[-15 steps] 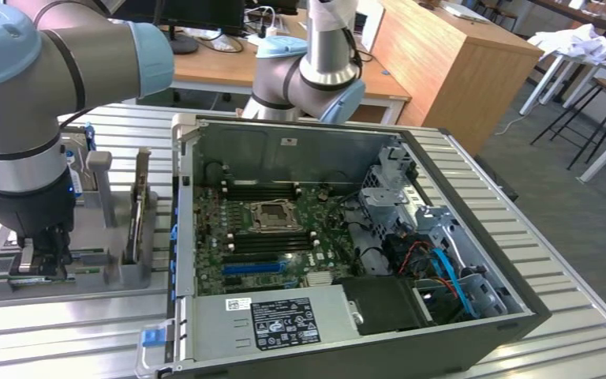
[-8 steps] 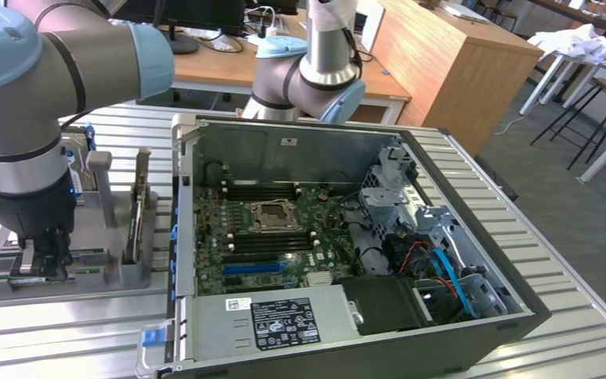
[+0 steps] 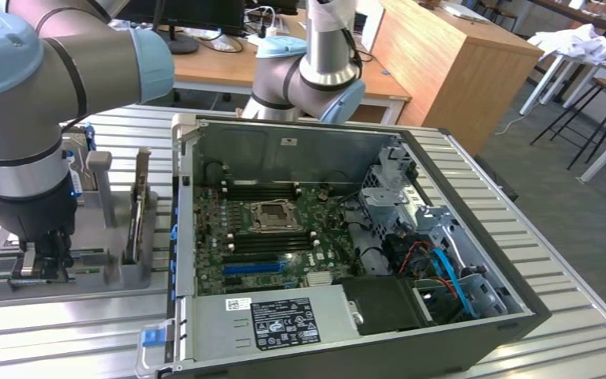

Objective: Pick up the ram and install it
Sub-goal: 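Pick up the ram and move it above insertion slot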

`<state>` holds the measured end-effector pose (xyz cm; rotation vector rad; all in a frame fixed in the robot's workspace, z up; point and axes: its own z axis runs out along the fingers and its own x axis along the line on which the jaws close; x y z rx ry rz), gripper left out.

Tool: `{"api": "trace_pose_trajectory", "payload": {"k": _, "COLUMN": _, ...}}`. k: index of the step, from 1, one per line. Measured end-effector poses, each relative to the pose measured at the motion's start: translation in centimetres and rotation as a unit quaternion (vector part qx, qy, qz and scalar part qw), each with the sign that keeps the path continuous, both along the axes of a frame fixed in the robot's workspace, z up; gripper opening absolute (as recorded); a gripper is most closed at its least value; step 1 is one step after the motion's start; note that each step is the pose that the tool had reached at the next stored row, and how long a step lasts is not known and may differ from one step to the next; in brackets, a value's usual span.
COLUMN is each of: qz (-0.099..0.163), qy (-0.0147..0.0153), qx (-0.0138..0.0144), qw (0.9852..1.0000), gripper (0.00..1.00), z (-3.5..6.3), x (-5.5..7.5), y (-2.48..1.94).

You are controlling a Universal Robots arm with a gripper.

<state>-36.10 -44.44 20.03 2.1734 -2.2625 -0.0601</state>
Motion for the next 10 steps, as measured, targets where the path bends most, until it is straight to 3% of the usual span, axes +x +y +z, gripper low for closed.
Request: {"api": "trace_pose_trajectory", "payload": {"k": 10, "qz": 0.003, "qy": -0.0001, "qx": 0.0001, "qw": 1.0000, "gripper": 0.30, "z": -0.04, "x": 0.01, "y": 0.12}}
